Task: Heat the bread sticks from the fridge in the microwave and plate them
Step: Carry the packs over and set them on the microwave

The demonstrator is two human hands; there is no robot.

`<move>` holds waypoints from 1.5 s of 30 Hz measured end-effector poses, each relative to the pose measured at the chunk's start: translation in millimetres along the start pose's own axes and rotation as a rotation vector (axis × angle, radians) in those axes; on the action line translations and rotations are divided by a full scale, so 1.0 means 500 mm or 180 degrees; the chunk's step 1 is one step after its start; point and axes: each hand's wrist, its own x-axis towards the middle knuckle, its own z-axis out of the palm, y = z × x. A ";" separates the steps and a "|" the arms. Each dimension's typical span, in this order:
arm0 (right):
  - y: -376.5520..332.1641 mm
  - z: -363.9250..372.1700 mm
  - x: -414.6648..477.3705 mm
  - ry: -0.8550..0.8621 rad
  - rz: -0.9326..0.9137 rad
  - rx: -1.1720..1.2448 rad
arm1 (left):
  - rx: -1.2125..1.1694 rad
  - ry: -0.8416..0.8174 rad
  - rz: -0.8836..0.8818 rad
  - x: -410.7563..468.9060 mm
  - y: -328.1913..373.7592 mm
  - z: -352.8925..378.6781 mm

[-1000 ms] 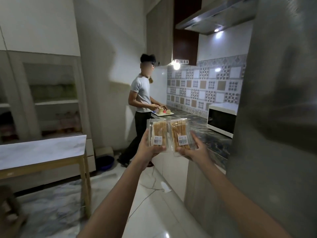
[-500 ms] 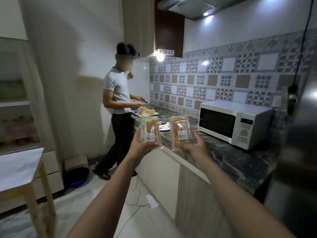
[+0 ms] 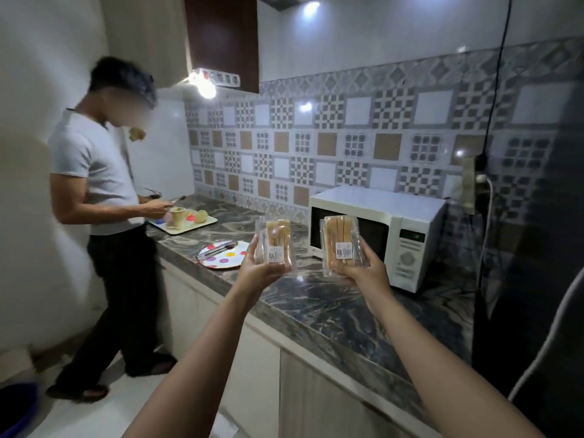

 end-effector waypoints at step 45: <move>0.017 -0.352 0.799 0.1966 0.0609 -0.2179 | 0.2059 -0.1380 -0.0156 0.982 -0.150 0.501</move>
